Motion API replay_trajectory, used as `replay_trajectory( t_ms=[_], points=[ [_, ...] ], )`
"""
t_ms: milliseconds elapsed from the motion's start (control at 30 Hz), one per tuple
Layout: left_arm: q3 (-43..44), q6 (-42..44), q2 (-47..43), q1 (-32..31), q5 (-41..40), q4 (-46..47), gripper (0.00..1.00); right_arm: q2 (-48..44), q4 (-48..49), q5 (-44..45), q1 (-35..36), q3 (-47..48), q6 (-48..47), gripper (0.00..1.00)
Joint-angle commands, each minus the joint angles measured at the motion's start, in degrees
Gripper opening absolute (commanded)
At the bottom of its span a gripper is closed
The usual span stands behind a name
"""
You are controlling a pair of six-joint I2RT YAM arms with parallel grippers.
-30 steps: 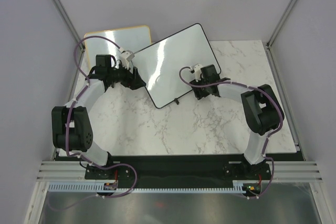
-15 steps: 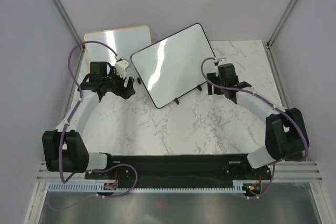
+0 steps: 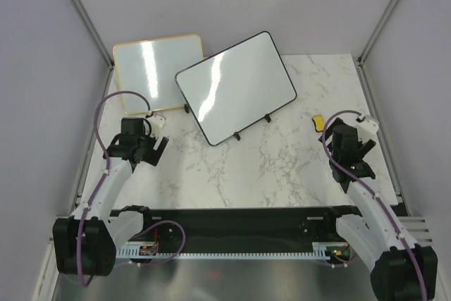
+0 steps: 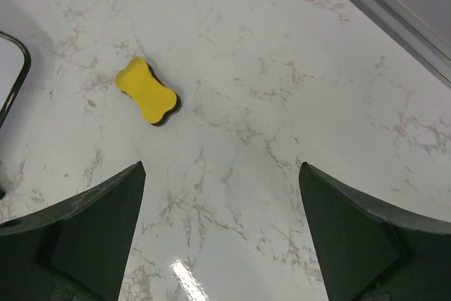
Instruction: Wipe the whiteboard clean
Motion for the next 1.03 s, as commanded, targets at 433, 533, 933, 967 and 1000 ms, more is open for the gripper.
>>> replay_trajectory(
  t_ms=[433,533,933,967,1000],
  points=[
    [-21.9,-4.7,-23.2,0.2,-15.8,18.7,0.99,-15.7,-0.8,7.3,0.1,-12.5,13.2,0.97],
    [-23.7,-3.7,-24.9,0.2,-16.0,20.1,0.99,-13.0,-0.6,6.6,0.0,-12.0,14.2,0.97],
    [-25.9,-2.9,-25.4,0.2,-16.2,21.4,0.99,-10.0,0.4,4.7,0.1,-11.9,14.8,0.95],
    [-25.9,-2.8,-25.4,0.2,-16.1,21.4,0.99,-11.5,0.6,4.6,0.1,-12.2,14.6,0.95],
    [-26.0,-2.8,-25.2,0.2,-16.0,21.4,0.99,-12.1,0.7,4.5,0.2,-12.4,14.3,0.95]
  ],
)
